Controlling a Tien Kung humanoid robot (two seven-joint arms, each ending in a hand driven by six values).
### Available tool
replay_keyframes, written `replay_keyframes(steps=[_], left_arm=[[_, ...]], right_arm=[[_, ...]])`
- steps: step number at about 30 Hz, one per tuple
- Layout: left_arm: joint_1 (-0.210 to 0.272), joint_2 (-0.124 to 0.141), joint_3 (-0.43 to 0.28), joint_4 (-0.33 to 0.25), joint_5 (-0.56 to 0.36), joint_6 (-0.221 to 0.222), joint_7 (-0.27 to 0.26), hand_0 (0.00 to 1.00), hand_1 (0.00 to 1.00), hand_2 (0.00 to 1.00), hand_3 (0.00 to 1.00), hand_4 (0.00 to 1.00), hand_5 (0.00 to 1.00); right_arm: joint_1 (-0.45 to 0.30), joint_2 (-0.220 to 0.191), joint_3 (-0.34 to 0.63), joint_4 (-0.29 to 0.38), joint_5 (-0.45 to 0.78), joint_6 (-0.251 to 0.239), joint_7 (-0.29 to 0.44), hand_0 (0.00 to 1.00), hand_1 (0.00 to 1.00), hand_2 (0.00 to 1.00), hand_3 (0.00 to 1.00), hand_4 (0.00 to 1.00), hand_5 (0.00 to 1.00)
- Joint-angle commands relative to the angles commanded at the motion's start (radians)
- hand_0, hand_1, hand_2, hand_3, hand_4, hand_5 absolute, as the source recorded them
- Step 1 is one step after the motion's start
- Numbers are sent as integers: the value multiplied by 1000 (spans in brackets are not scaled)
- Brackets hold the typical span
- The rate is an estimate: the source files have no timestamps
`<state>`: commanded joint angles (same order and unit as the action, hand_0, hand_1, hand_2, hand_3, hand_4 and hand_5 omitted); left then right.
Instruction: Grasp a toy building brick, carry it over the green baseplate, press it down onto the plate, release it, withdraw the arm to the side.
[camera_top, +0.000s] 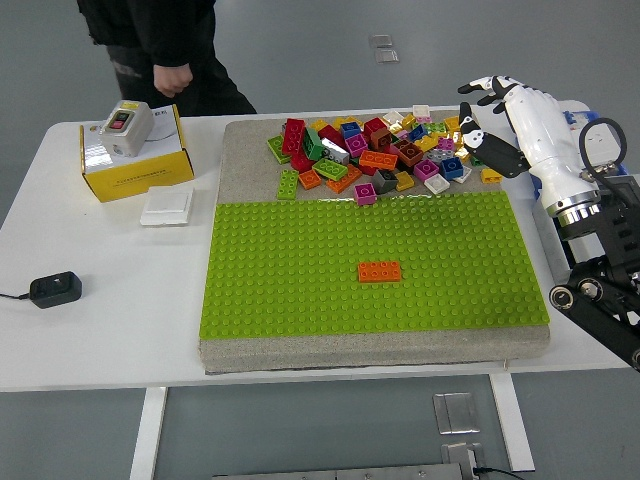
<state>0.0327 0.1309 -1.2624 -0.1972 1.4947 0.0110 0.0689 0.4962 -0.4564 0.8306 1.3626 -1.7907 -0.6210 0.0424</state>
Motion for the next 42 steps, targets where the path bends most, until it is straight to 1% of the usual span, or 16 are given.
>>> replay_keyframes(steps=[7, 11, 12, 17, 18, 23, 24, 25, 27, 29, 30, 32, 35, 36, 41, 42], left_arm=[[1, 2, -101, 15, 100, -19, -1, 664, 644, 590, 647, 385, 470], [5, 5, -172, 17, 168, -29, 8, 664, 644, 590, 647, 385, 470], [8, 5, -193, 17, 184, -32, 11, 663, 644, 591, 647, 385, 471], [28, 5, -293, 17, 273, -48, 33, 663, 644, 591, 647, 385, 471], [32, 6, -323, 17, 301, -53, 43, 663, 645, 592, 646, 384, 469], [45, 14, -422, 17, 378, -63, 65, 663, 645, 592, 646, 384, 469], [45, 16, -431, 17, 381, -64, 67, 663, 645, 591, 646, 385, 469], [46, 18, -437, 17, 383, -64, 69, 663, 645, 591, 646, 385, 469], [45, 24, -444, 17, 384, -64, 71, 663, 645, 591, 646, 385, 469], [43, 28, -452, 17, 389, -64, 71, 663, 645, 591, 646, 385, 469], [42, 30, -458, 17, 394, -64, 71, 663, 646, 591, 646, 385, 469], [41, 32, -471, 17, 405, -65, 70, 663, 646, 591, 646, 385, 469], [39, 34, -510, 17, 442, -69, 71, 663, 646, 591, 646, 385, 469], [38, 34, -520, 17, 452, -70, 71, 663, 645, 591, 646, 385, 469], [31, 37, -531, 17, 467, -69, 73, 663, 645, 591, 646, 385, 469], [30, 38, -530, 17, 467, -69, 74, 663, 645, 590, 647, 385, 469]], right_arm=[[-54, -25, 94, -1, 62, -14, 65, 550, 640, 730, 671, 454, 636], [-123, -18, 162, 23, 180, 51, 131, 550, 640, 730, 671, 454, 636], [-145, -9, 185, 25, 213, 74, 153, 715, 717, 755, 696, 452, 619], [-250, 53, 288, 11, 392, 150, 257, 715, 717, 755, 696, 452, 619], [-268, 67, 304, 8, 437, 143, 282, 788, 750, 788, 781, 564, 637], [-286, 100, 297, -3, 557, 60, 355, 788, 750, 788, 781, 564, 637], [-284, 103, 287, -8, 551, 41, 362, 642, 480, 749, 788, 684, 688], [-282, 106, 276, -16, 536, 19, 364, 642, 480, 749, 788, 684, 688], [-275, 112, 259, -37, 480, -24, 358, 642, 480, 749, 788, 684, 688], [-266, 117, 250, -65, 415, -24, 339, 642, 480, 749, 788, 684, 688], [-260, 118, 247, -78, 383, -24, 325, 548, 384, 715, 792, 697, 678], [-251, 119, 244, -93, 314, -24, 294, 548, 384, 715, 792, 697, 678], [-229, 112, 229, -90, 209, -24, 205, 548, 384, 715, 792, 697, 678], [-222, 109, 220, -87, 176, -24, 177, 529, 370, 606, 779, 678, 659], [-176, 107, 172, -77, 2, -24, 38, 529, 370, 606, 779, 678, 659], [-170, 108, 168, -76, -23, -24, 20, 588, 521, 647, 784, 649, 615]])
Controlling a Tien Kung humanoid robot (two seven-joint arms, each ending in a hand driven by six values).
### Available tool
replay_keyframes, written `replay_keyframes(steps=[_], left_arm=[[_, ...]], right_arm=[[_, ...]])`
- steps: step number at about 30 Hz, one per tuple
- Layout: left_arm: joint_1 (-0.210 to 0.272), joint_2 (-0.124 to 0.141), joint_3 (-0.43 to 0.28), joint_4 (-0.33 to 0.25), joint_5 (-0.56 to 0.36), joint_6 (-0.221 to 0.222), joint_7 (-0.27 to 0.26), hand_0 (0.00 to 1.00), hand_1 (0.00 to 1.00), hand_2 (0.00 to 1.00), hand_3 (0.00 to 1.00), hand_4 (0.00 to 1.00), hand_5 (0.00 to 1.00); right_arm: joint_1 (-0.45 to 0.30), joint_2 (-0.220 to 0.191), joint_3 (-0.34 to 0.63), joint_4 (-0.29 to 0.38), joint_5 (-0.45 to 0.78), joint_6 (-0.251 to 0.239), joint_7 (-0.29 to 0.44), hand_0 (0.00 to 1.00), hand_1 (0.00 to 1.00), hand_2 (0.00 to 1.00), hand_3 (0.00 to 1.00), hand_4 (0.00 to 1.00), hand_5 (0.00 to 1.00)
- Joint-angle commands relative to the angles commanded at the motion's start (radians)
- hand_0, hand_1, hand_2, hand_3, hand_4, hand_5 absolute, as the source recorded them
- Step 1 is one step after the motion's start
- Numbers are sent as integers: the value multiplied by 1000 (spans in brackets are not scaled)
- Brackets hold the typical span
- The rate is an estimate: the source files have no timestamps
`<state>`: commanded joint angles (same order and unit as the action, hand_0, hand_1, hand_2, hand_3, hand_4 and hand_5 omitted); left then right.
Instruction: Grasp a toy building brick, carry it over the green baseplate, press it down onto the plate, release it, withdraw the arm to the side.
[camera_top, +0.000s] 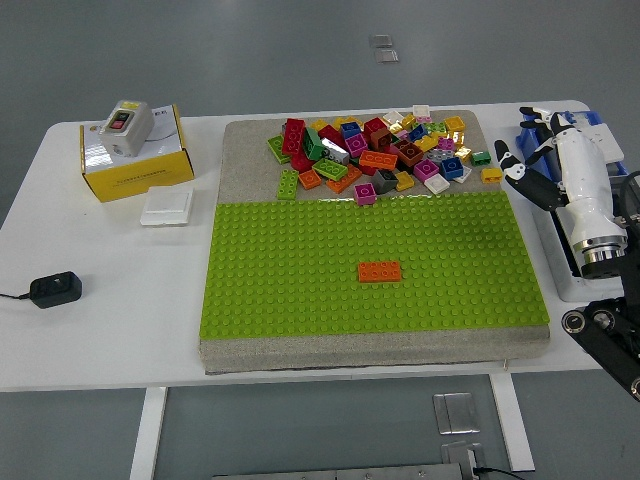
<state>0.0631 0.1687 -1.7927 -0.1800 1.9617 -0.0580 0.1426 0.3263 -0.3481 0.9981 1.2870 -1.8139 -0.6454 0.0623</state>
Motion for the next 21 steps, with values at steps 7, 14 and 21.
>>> replay_keyframes(steps=[7, 14, 21], left_arm=[[-16, 2, 95, 0, -92, 12, 3, 663, 646, 591, 647, 385, 469], [-29, -3, 186, 0, -183, 22, 5, 666, 648, 592, 652, 386, 469], [-51, -2, 292, 0, -289, 33, -6, 668, 649, 599, 656, 386, 467]], right_arm=[[76, -18, -64, 12, -179, 0, -115, 558, 628, 719, 792, 624, 527], [85, -31, -51, 29, -247, 0, -43, 280, 454, 712, 792, 605, 431], [30, -34, 4, 26, -158, 0, 75, 281, 411, 533, 630, 598, 406]])
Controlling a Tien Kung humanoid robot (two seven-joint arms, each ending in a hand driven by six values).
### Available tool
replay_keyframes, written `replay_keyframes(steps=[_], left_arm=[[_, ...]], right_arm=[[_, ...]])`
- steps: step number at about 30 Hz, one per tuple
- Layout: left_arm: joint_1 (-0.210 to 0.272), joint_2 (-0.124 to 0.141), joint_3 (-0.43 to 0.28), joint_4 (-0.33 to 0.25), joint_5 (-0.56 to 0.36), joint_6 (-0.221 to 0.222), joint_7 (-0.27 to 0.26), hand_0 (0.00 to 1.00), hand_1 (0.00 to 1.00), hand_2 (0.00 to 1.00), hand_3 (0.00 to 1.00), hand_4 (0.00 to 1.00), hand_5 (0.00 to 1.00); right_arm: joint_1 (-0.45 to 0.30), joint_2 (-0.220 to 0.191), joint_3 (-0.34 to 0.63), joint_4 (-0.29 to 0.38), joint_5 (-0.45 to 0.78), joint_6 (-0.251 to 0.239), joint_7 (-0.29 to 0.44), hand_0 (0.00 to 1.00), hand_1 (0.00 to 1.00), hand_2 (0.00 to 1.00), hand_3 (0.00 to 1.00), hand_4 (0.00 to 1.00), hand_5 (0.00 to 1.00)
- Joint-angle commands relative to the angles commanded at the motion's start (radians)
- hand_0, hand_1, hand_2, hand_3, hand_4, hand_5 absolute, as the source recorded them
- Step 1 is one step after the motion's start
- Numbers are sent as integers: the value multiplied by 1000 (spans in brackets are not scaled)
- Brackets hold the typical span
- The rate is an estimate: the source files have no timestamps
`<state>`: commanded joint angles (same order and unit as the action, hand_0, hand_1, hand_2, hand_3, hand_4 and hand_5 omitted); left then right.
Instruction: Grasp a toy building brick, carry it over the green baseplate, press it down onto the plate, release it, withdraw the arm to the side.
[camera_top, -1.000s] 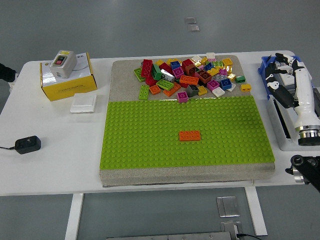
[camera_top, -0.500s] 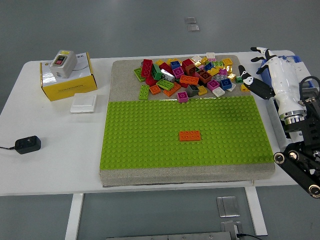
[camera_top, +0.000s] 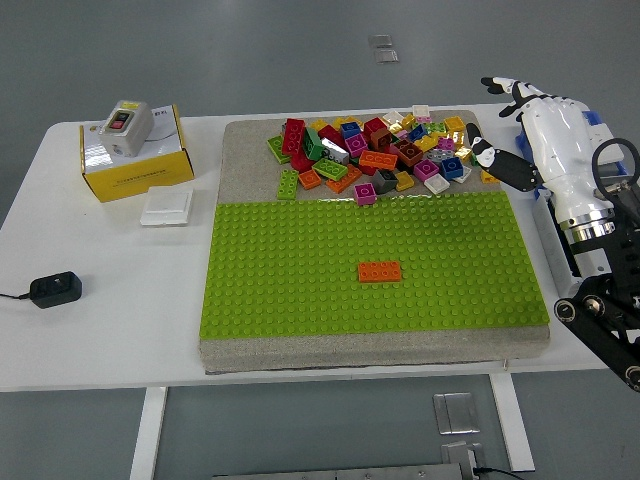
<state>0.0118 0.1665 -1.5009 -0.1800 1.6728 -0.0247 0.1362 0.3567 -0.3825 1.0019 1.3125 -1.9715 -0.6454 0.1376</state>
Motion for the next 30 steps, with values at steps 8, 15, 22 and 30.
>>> replay_keyframes(steps=[8, 15, 22, 30], left_arm=[[3, -11, -36, 0, 31, -6, -2, 669, 648, 599, 654, 387, 468], [-20, -2, 93, 0, -98, 13, -26, 669, 649, 599, 655, 390, 469], [-16, 7, 154, 0, -158, 19, -29, 671, 650, 606, 660, 393, 470], [-6, -3, 142, 0, -145, 18, -19, 671, 651, 607, 661, 394, 470]], right_arm=[[-48, 7, 78, -10, -31, 0, -79, 365, 459, 386, 351, 587, 421], [-84, 9, 115, -19, -30, 0, -104, 465, 571, 627, 511, 601, 450], [-87, 26, 101, -24, 31, 0, -64, 798, 784, 808, 797, 646, 504], [-103, 31, 92, -25, 71, 0, -36, 803, 791, 812, 803, 654, 516]])
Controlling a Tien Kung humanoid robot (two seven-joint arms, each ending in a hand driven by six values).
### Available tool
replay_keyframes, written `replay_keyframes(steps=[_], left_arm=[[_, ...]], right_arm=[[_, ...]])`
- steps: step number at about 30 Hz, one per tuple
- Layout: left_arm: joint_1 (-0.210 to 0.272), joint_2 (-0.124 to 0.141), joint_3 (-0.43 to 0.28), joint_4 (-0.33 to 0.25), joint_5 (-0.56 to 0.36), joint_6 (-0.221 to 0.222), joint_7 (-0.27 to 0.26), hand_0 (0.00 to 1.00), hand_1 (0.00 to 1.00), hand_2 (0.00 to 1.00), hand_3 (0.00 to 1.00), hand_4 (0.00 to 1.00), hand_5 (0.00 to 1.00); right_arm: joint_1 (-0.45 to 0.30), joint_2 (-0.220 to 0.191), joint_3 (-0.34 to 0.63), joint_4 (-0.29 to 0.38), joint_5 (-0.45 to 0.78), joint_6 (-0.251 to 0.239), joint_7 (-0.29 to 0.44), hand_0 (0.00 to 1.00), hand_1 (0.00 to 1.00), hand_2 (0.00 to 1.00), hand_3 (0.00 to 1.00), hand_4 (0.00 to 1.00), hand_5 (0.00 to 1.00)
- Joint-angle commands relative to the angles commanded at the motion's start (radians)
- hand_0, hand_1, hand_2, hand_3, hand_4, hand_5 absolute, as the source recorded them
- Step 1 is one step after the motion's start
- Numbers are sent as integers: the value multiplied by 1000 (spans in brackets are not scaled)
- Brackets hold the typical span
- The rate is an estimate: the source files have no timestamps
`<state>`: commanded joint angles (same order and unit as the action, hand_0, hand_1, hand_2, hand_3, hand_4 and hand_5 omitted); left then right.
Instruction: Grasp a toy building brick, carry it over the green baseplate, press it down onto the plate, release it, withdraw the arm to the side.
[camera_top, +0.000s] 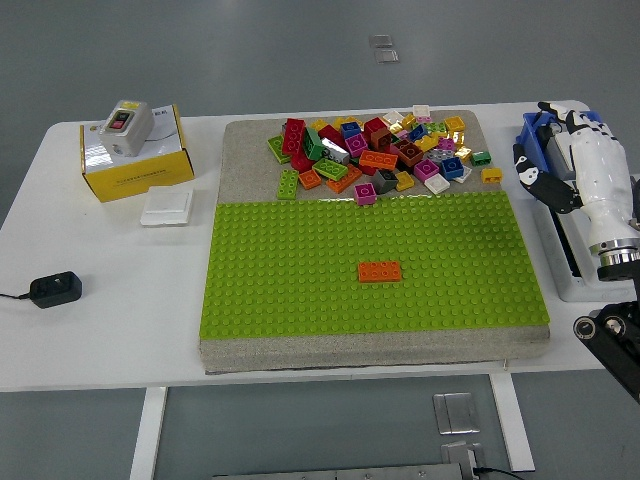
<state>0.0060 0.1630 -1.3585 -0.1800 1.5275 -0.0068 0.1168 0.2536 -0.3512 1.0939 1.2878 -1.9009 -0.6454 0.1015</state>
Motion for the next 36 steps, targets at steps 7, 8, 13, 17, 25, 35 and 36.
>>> replay_keyframes(steps=[7, 8, 13, 17, 25, 35, 36], left_arm=[[3, -4, 17, 0, -25, 3, 0, 671, 651, 607, 663, 396, 471], [3, -5, 14, 0, -24, 3, 1, 671, 651, 607, 663, 396, 471], [4, -8, 9, 0, -21, 3, 1, 672, 651, 608, 664, 396, 471], [7, -10, -5, 0, -10, 1, 3, 672, 651, 608, 664, 396, 471], [10, -9, -37, 0, 19, -3, 8, 672, 651, 608, 664, 396, 471], [16, -12, -75, 0, 53, -7, 11, 672, 652, 607, 664, 395, 471], [16, -12, -78, 0, 56, -8, 12, 672, 652, 607, 664, 395, 471]], right_arm=[[-2, 4, 8, 6, 13, 0, 16, 799, 790, 809, 803, 653, 517], [-2, 4, 8, 7, 15, 0, 17, 799, 790, 809, 803, 653, 517], [3, 3, 7, 16, 24, 0, 27, 799, 791, 808, 804, 663, 526], [17, -1, -8, 20, 35, 0, 29, 797, 786, 802, 803, 675, 535], [60, -13, -38, 25, 82, 0, 61, 794, 726, 760, 800, 681, 545], [68, -16, -34, 29, 106, 0, 92, 887, 745, 765, 758, 679, 561], [70, -16, -35, 30, 108, 0, 94, 887, 745, 765, 758, 679, 561]])
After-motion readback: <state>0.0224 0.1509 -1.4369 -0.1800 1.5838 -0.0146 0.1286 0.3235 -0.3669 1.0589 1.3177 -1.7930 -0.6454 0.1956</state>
